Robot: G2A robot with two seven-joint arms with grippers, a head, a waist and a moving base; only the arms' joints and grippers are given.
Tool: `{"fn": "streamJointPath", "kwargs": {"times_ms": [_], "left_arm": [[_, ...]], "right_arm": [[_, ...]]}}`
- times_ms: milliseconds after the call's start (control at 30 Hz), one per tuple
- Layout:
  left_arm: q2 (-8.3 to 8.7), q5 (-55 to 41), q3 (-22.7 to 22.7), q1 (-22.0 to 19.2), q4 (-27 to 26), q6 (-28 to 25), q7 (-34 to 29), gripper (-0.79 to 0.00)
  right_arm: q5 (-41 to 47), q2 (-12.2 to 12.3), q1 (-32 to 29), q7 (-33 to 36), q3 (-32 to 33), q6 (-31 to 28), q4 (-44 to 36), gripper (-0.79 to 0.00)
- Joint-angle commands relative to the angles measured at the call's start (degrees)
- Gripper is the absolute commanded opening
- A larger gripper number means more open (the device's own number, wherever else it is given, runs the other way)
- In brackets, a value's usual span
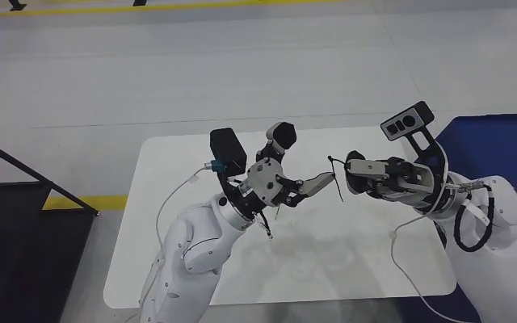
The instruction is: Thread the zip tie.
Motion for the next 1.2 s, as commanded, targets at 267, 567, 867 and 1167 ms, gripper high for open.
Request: {"fn": "streamJointPath", "kwargs": {"times_ms": [267, 567, 867, 1167], "left_arm": [[1.93, 4.0, -13.4, 2.7, -12.2, 7.1, -9.4, 0.0], [2.43, 10.6, -13.3, 5.8, -12.9, 9.3, -9.8, 0.0], [2.43, 10.6, -13.3, 5.8, -12.9, 9.3, -9.8, 0.0], [2.43, 10.6, -13.3, 5.8, -12.9, 9.3, -9.8, 0.0]], "right_arm": [[0.0, 0.0, 0.0, 0.0, 0.0, 0.0, 0.0, -0.785], [0.0, 0.0, 0.0, 0.0, 0.0, 0.0, 0.0, -0.785], [-9.0, -0.2, 1.2, 6.0, -4.9, -6.8, -8.1, -0.785], [-2.2, -0.9, 2.1, 12.7, -7.2, -14.6, -15.7, -0.785]]}}
